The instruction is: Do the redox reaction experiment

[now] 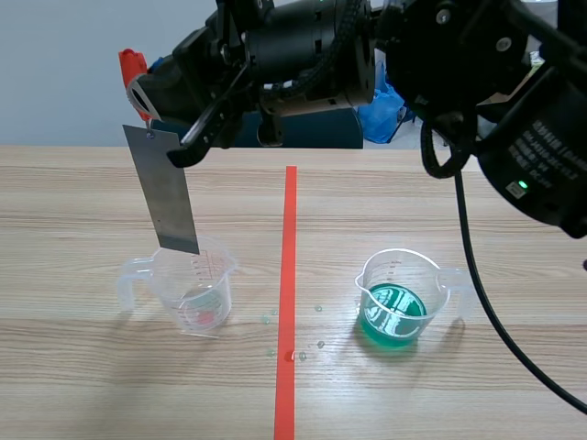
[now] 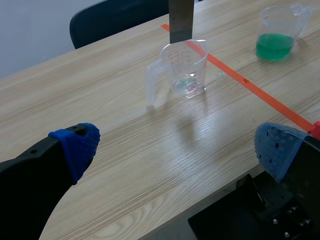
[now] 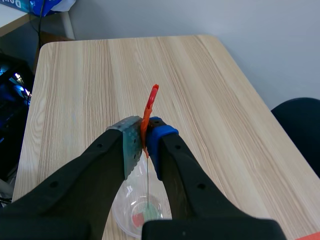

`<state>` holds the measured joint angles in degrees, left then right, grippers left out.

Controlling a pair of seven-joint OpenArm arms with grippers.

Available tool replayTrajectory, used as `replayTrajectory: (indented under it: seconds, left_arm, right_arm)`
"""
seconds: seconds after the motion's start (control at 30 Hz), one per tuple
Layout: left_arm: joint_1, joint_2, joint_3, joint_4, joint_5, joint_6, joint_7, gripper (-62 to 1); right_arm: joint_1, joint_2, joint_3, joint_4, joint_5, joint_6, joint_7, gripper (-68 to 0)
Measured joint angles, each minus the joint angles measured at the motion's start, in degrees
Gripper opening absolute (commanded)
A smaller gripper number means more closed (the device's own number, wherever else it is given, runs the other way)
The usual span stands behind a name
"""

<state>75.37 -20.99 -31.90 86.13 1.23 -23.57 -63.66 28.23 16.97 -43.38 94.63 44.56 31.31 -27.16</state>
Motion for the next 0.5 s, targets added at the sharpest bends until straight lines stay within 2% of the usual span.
replayTrajectory:
  seconds: [0.17, 0.5]
  left_arm:
    - [0.00, 0.00, 0.00, 0.00, 0.00, 0.00, 0.00, 1.4]
    - [0.00, 0.00, 0.00, 0.00, 0.02, 0.00, 0.00, 1.4]
  right_arm:
    - [-0.02, -1.75, -0.07, -5.05, -0.50, 1.55, 0.48, -66.9]
    - [-0.02, -4.28, -4.13, -12.79, -8.41, 1.53, 6.19, -66.9]
